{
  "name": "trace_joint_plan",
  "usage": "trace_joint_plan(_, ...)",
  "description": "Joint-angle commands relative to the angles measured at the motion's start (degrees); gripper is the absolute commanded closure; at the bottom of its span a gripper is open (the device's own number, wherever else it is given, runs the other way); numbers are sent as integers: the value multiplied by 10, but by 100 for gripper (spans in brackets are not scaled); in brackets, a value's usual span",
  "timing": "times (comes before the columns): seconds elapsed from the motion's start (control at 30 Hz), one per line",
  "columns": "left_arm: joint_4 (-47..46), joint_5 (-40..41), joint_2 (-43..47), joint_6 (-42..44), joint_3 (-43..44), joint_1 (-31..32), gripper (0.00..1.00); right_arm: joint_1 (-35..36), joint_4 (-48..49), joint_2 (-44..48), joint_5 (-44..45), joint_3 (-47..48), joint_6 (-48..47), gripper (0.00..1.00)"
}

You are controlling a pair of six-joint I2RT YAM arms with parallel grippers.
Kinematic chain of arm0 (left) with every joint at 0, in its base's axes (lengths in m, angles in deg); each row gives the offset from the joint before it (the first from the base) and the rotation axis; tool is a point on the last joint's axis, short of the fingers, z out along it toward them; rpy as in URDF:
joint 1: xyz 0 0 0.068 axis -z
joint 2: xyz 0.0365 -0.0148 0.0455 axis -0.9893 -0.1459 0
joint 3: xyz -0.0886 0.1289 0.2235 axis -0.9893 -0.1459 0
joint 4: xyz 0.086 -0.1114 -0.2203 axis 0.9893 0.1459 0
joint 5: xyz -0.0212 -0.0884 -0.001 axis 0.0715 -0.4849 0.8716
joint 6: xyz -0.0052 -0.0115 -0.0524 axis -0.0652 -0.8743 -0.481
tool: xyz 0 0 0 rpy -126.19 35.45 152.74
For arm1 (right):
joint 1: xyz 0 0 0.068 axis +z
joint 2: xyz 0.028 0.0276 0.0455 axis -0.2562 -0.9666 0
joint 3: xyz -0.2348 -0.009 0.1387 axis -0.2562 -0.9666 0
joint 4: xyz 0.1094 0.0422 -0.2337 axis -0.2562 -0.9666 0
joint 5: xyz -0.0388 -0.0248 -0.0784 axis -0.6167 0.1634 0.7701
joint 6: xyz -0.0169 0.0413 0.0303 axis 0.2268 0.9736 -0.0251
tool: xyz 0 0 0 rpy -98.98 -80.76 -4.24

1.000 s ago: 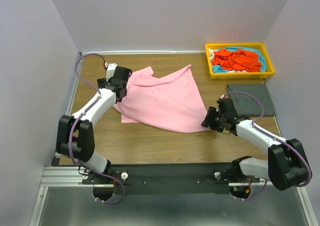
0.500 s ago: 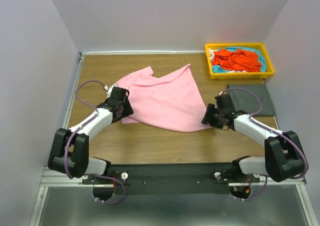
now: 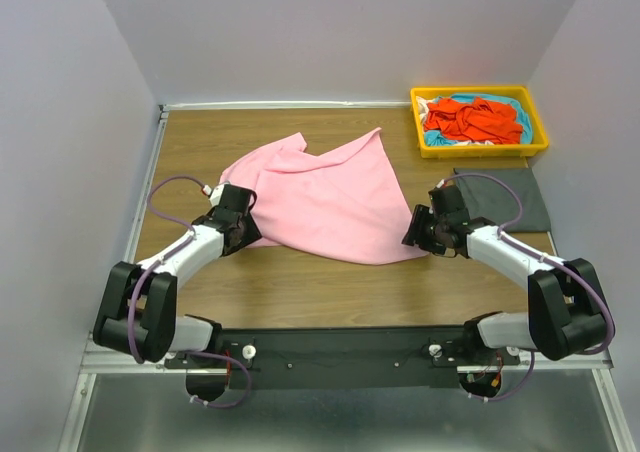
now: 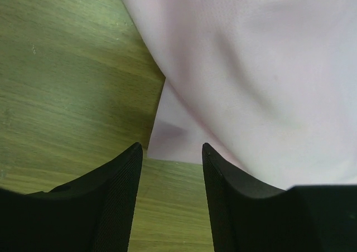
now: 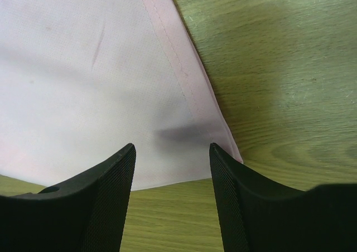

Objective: Fold and stack the t-shirts
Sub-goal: Flatten the tshirt out

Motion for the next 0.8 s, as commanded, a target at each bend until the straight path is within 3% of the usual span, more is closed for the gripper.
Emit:
trace_joint_plan(0.0,-4,34,-25,-1,-3,-1,44,-3,-4,-2,-3,2,-6,37)
trace_joint_plan(0.33,-4,42,-48,17,4,-2,45,-4,-4,4,-5,-4,-7,37)
trace_joint_plan(0.47,-3,26,-56,24,0,-1,52,-3,-4,6,-4,-2,-8,37)
trace_joint_plan(0.57,-4,19,-57,27,-2,-1,63,-3,-3,10,4,-2,-3,37)
trace_joint_plan(0.67,-3,13,-62,30,-2,0,65,-4,-3,12,9,-1,-3,37)
trace_joint_plan(0.7,-3,13,-64,33,-1,1,73,-3,-3,11,9,0,-3,37)
trace_joint_plan(0.77,-3,6,-68,34,-2,0,80,-3,-3,12,9,1,-1,37)
